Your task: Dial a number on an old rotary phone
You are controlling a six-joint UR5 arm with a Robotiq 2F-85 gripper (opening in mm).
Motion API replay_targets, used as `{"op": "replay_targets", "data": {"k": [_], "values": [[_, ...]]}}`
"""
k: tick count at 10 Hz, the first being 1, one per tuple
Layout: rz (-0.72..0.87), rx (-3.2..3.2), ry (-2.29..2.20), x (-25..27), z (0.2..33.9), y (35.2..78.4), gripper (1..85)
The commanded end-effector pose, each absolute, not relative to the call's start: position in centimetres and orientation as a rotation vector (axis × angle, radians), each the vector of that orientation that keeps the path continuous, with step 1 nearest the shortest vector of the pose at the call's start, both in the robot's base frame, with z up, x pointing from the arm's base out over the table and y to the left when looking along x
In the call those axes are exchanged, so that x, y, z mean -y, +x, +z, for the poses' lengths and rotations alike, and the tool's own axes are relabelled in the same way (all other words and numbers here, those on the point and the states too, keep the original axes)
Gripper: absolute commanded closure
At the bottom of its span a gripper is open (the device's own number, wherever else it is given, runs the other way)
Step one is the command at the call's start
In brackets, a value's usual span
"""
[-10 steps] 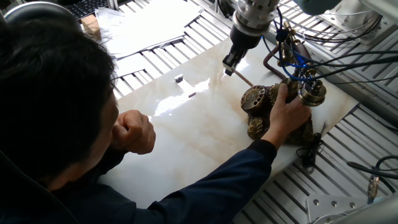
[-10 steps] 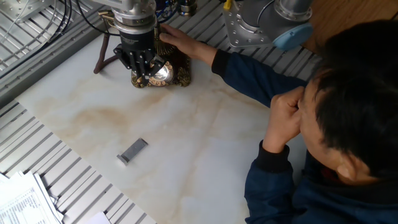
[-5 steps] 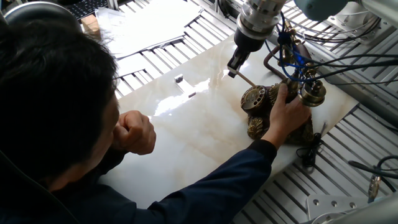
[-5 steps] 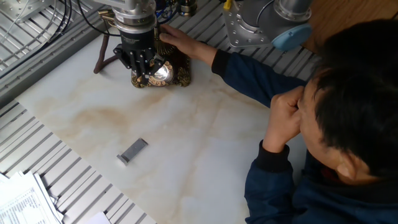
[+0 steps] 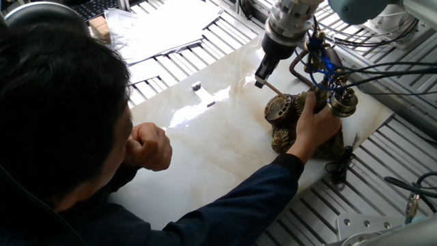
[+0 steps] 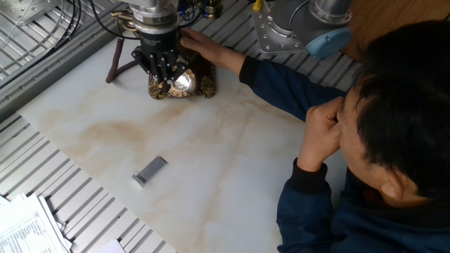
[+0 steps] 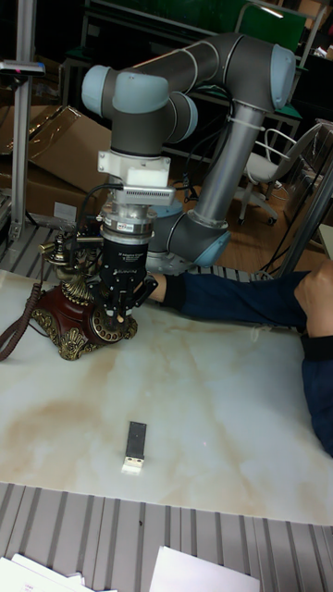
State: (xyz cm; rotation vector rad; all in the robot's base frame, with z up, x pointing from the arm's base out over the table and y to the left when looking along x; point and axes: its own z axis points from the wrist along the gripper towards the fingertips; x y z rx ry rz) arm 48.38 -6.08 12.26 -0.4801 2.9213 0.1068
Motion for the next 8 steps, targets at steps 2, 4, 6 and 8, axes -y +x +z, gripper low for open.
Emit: {"op": "replay_targets", "data": {"k": [2,4,6,8], "values": [[0.118,-2.922,-0.455,5.52,12.22,47.88,83.7],[0.124,-2.917,-0.458,5.58,11.95,47.77,83.7],[0.129,-2.918,-0.458,5.57,11.83,47.67,83.7],[0.125,-2.920,-0.454,5.52,11.72,47.70,83.7]]}}
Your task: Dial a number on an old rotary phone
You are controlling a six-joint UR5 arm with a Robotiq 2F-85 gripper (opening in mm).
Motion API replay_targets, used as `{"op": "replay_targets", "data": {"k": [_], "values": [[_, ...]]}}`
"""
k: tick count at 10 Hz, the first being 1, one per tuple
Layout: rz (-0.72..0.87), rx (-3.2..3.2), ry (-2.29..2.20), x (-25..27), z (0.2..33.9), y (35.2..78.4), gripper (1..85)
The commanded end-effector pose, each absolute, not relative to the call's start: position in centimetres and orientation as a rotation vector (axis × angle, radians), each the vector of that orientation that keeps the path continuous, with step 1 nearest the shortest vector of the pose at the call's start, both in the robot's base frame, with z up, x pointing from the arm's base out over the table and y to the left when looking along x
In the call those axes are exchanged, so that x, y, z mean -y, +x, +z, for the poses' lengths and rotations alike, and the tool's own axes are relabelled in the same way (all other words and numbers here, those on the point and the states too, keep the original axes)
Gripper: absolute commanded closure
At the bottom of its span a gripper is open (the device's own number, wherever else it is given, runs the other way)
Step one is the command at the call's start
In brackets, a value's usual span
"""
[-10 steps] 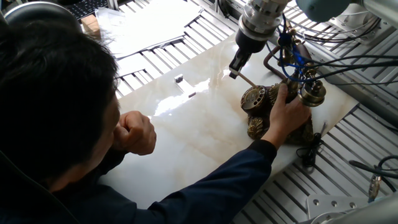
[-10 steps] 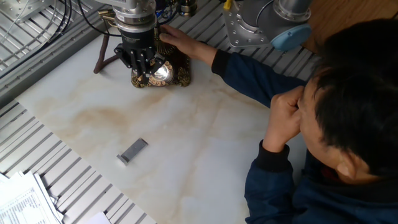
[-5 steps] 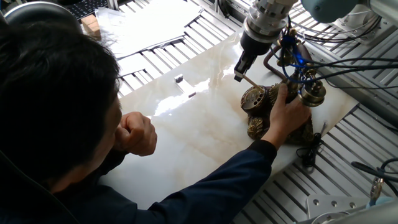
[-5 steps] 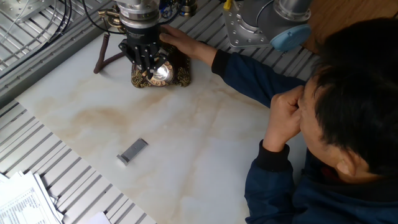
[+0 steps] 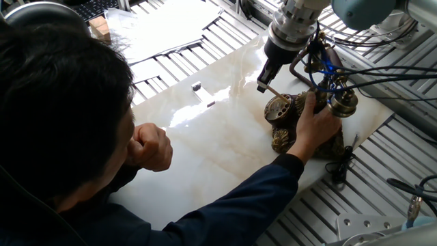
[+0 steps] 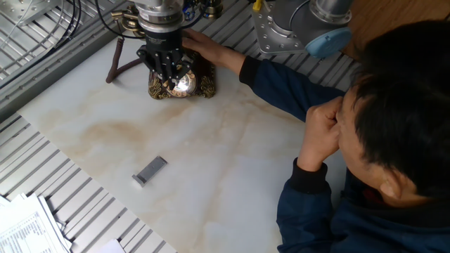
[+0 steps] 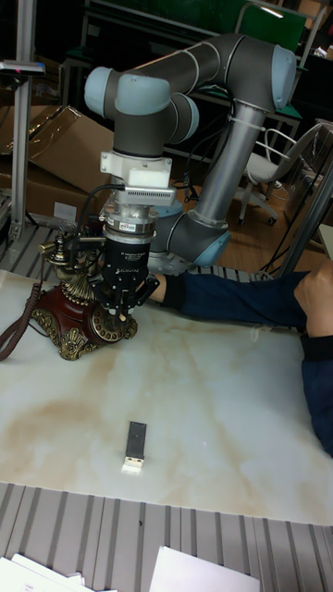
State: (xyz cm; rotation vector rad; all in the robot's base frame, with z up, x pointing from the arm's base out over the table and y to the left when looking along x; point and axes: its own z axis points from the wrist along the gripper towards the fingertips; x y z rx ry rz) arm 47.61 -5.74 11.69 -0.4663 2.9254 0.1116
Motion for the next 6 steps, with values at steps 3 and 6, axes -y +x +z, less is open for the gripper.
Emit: {"op": "replay_targets", "data": {"k": [3,6], "values": [[0.089,-2.921,-0.485,5.77,11.94,48.17,83.7],[0.085,-2.924,-0.495,5.87,12.20,48.43,83.7]]}}
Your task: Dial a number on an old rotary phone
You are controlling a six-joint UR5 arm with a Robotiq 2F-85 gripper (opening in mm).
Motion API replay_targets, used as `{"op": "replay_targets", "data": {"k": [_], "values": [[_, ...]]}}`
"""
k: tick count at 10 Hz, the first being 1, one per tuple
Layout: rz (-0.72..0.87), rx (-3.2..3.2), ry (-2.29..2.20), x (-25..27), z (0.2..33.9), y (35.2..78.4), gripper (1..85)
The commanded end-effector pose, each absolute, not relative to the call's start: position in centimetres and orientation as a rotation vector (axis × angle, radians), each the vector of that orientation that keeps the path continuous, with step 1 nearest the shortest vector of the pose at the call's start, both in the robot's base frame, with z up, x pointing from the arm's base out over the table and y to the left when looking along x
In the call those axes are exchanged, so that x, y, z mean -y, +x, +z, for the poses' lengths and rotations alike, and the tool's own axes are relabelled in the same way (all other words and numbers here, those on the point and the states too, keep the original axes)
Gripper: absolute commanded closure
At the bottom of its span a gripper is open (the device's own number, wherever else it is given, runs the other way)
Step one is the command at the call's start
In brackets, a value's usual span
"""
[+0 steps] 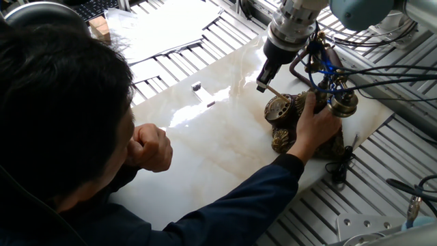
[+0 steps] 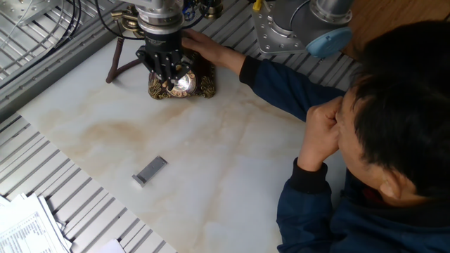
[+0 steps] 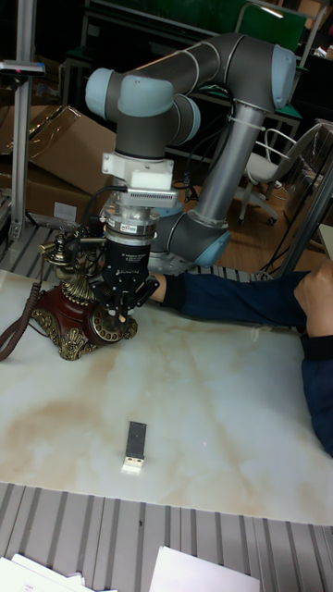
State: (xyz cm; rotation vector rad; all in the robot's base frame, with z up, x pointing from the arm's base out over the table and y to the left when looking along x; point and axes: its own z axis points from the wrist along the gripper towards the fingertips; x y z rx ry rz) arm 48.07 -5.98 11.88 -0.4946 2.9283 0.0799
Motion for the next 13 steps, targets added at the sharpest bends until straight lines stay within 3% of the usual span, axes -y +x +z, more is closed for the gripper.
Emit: {"op": "replay_targets", "data": {"k": [1,13], "values": [[0.087,-2.924,-0.495,5.88,12.17,48.48,83.7],[0.086,-2.914,-0.465,5.30,11.35,48.25,83.7]]}}
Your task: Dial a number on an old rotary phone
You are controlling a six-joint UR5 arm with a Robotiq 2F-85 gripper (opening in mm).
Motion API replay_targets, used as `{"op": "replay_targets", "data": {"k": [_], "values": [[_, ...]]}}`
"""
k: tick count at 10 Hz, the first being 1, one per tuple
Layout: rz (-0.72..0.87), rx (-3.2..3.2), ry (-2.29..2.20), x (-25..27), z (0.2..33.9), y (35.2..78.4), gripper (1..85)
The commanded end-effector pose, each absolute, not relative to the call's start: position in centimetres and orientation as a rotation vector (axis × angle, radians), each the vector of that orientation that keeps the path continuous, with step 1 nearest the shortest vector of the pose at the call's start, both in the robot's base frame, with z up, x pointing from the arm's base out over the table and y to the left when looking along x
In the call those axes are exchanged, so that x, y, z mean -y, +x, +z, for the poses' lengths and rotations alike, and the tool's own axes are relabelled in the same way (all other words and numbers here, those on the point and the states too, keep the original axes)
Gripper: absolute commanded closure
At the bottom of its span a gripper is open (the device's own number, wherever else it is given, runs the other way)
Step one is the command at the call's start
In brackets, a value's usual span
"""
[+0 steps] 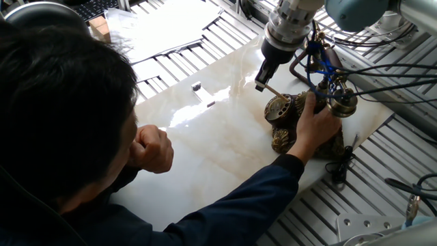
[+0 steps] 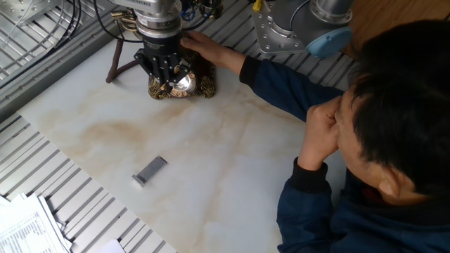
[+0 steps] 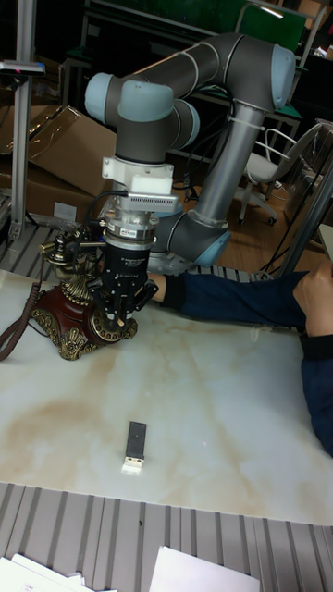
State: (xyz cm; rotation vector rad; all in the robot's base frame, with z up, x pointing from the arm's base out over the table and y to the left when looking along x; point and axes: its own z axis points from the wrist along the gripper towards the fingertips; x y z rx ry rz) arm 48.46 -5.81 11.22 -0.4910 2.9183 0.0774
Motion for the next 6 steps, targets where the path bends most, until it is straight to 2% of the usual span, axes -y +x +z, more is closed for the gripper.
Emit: {"op": "replay_targets", "data": {"k": [1,6], "values": [[0.082,-2.916,-0.459,5.16,11.43,48.10,83.7],[0.063,-2.898,-0.468,5.54,11.33,48.01,83.7]]}}
